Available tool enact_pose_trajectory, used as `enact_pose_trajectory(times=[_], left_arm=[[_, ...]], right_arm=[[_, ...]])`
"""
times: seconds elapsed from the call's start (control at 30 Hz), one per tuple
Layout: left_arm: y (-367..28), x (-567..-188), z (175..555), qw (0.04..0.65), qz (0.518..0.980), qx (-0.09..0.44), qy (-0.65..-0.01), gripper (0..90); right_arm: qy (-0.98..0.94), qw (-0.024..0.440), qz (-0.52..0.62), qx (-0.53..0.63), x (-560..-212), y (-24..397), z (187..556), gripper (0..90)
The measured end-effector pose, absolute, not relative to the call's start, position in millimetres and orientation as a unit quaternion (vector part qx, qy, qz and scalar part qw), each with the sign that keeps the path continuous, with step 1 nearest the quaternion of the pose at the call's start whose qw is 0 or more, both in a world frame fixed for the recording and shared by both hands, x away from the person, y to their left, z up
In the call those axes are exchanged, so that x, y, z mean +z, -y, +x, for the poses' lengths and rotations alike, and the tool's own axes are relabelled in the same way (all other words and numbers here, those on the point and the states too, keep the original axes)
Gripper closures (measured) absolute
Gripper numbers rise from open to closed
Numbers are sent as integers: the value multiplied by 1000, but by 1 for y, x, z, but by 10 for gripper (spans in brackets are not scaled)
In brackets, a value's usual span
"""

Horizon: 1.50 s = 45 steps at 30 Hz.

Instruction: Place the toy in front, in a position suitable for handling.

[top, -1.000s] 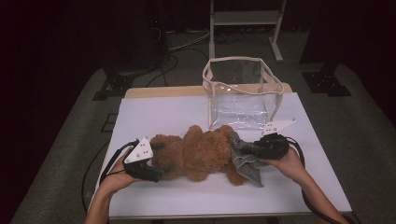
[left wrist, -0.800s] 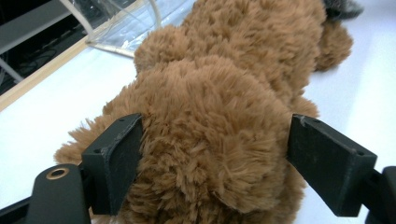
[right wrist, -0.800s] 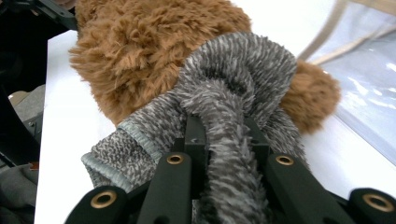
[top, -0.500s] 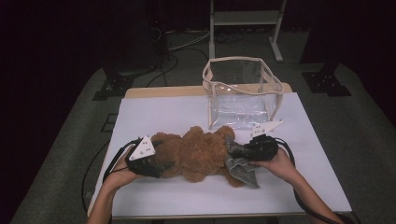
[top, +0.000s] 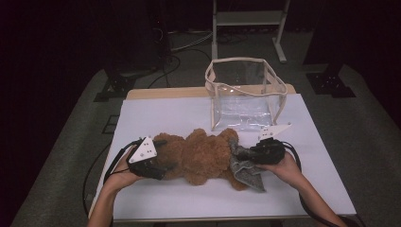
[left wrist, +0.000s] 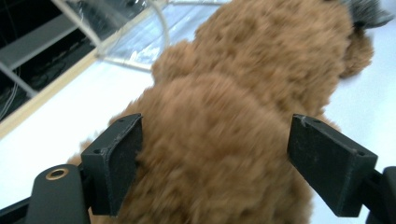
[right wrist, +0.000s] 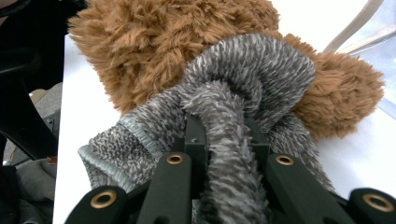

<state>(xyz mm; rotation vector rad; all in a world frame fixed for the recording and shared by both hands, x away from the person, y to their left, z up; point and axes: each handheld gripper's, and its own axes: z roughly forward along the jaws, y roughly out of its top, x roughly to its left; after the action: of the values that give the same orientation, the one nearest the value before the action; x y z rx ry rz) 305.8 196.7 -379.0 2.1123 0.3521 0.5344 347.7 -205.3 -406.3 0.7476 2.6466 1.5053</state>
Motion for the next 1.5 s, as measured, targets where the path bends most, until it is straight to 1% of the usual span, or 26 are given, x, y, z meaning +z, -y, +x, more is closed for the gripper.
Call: enact_pose_trajectory(times=[0.2, 0.33, 0.4, 0.5, 0.53, 0.7, 0.9, 0.93, 1.03, 1.07, 1.13, 1.2, 1.3, 1.5], left_arm=[[-158, -367, 301, 460, 860, 205, -87, 182], [-129, -367, 303, 462, 864, 190, -58, 179], [-116, -369, 305, 453, 870, 186, -47, 174], [-100, -373, 310, 444, 877, 181, -40, 162], [-96, -373, 312, 440, 879, 180, -38, 140], [-78, -374, 322, 431, 884, 176, -44, 89], [-57, -381, 327, 388, 900, 197, -30, 71], [-55, -381, 327, 381, 901, 206, -28, 96], [-52, -381, 328, 367, 903, 220, -30, 286], [-53, -379, 328, 367, 902, 224, -29, 368], [-55, -375, 327, 381, 898, 217, -32, 438], [-59, -368, 327, 399, 894, 202, -34, 472], [-58, -358, 326, 422, 886, 186, -42, 478], [-42, -342, 322, 451, 879, 152, -26, 489]], right_arm=[[-837, 6, 241, 492, -402, 213, 345, 770], [-831, 4, 246, 499, -400, 222, 343, 770], [-827, 2, 247, 505, -399, 226, 341, 770], [-822, -1, 250, 511, -399, 231, 340, 770], [-822, -2, 249, 512, -399, 232, 340, 770], [-822, -13, 243, 514, -402, 229, 343, 770], [-827, -18, 234, 510, -403, 217, 347, 770], [-828, -18, 233, 510, -403, 216, 348, 770], [-830, -18, 237, 506, -405, 211, 352, 770], [-828, -19, 239, 507, -406, 211, 353, 770], [-823, -24, 241, 513, -406, 212, 355, 770], [-821, -25, 240, 518, -403, 214, 354, 770], [-815, -18, 232, 531, -392, 219, 349, 770], [-815, 12, 222, 535, -366, 236, 331, 770]])
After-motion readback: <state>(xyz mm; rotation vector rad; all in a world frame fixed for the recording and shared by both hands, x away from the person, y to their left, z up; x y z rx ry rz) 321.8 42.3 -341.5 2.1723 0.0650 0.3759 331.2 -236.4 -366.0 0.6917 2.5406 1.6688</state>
